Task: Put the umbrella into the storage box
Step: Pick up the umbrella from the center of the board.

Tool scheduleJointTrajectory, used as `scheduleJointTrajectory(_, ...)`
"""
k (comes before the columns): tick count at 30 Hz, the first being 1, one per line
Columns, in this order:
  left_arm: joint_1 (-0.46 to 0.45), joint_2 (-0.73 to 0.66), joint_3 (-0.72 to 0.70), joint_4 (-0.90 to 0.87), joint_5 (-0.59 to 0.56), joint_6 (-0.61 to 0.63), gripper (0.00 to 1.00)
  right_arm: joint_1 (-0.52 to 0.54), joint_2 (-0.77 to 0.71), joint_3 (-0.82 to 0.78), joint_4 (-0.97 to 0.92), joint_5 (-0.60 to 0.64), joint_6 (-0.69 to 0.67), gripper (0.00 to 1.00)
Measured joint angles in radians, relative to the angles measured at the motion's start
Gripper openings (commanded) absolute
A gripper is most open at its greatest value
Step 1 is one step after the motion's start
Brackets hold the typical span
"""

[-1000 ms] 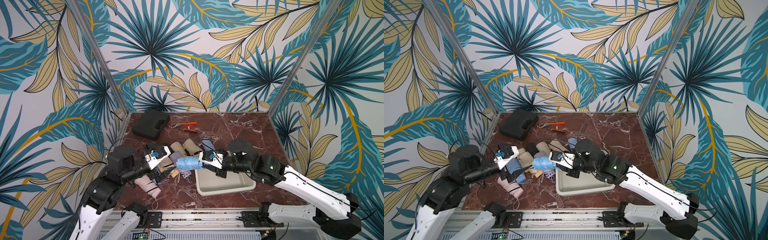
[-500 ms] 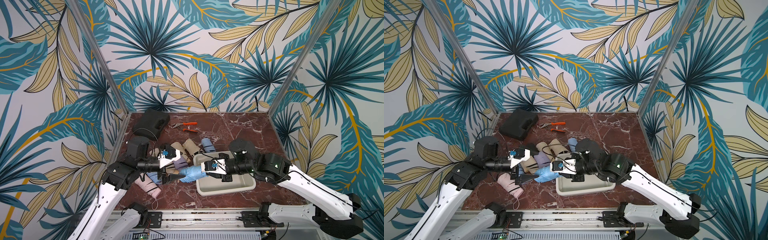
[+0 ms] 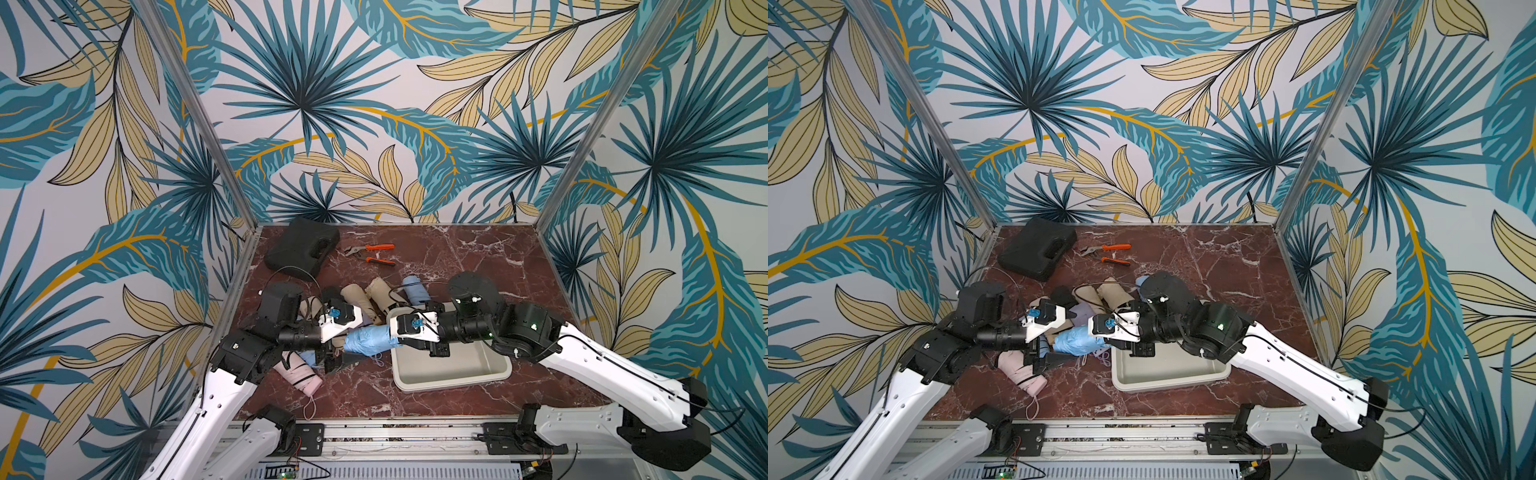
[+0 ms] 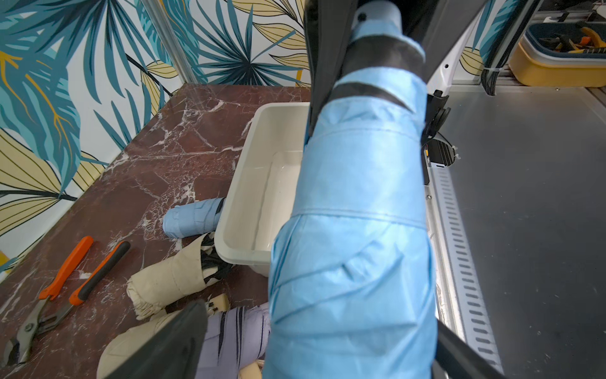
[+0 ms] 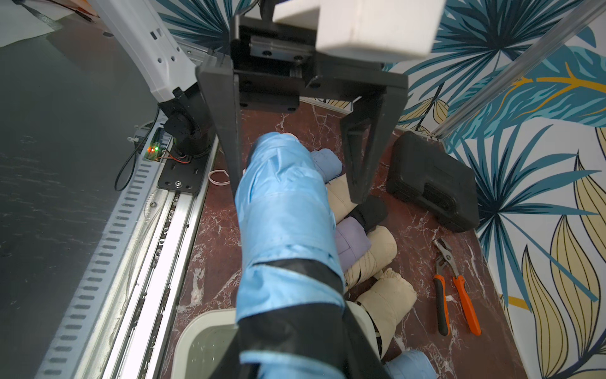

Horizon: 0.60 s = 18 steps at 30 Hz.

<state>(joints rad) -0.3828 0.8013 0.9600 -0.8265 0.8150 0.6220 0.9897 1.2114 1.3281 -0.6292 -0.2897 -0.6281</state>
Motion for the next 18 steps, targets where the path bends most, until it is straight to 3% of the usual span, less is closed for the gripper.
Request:
scheduleJointTrajectory(11, -0.003, -0.008, 0.0, -0.024, -0.043, 0.089, 0.37, -0.003, 0.022, -0.001, 0.049, 0.015, 0.033, 0.0)
scheduleJointTrajectory(12, -0.004, -0.008, 0.0, -0.024, -0.045, 0.093, 0.32, -0.003, 0.023, -0.001, 0.05, 0.016, 0.035, 0.03)
scheduleJointTrajectory(14, -0.004, -0.008, 0.0, -0.024, -0.047, 0.099, 0.16, -0.003, 0.023, -0.007, 0.057, 0.021, 0.042, 0.38)
scheduleJointTrajectory(16, -0.004, -0.013, -0.004, -0.023, -0.049, 0.096, 0.03, -0.003, 0.021, -0.018, 0.083, 0.032, 0.054, 0.51)
scheduleJointTrajectory(18, -0.005, -0.016, -0.013, -0.012, -0.066, 0.085, 0.0, -0.002, 0.007, -0.048, 0.134, 0.047, 0.074, 0.64)
